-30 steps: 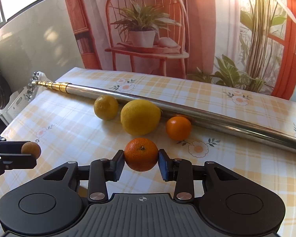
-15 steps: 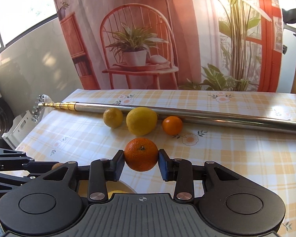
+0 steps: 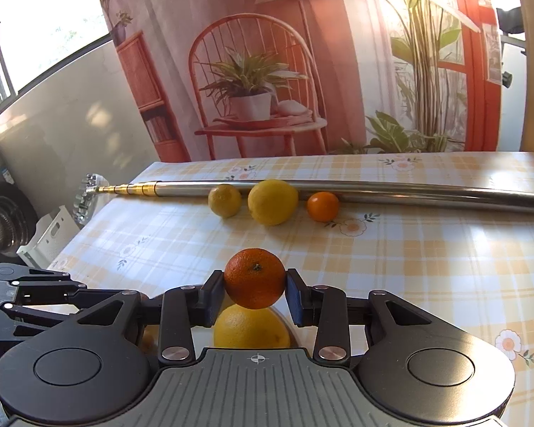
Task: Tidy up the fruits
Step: 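Lower the mandarin onto the plate and open the right gripper while the left gripper releases the kiwi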
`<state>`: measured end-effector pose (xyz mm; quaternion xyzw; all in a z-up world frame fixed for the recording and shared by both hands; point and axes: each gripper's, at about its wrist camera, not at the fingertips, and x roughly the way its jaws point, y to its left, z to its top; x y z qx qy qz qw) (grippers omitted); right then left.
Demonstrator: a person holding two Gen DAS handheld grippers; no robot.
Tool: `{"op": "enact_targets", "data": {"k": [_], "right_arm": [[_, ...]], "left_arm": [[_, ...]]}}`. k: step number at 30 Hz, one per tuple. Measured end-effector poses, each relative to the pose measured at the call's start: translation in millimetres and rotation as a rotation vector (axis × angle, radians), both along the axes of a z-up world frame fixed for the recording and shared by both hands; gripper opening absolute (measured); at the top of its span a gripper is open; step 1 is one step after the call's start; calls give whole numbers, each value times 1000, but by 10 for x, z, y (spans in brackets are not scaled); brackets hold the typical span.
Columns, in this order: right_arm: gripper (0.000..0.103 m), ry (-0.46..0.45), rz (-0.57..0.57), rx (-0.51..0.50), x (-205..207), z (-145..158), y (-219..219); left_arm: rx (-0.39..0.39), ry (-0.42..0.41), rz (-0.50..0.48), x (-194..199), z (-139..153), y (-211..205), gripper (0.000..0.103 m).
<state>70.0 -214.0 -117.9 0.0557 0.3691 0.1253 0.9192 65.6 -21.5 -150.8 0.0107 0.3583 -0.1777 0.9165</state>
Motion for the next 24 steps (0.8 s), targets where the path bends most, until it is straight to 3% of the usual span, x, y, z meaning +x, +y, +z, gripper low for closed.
{"op": "enact_targets", "data": {"k": [13, 24], "right_arm": [[34, -8, 57, -9, -240, 31, 211], [34, 59, 122, -50, -392, -103, 467]], "left_arm": [[1, 1, 32, -318, 11, 67, 27], [-35, 20, 75, -358, -25, 149, 27]]}}
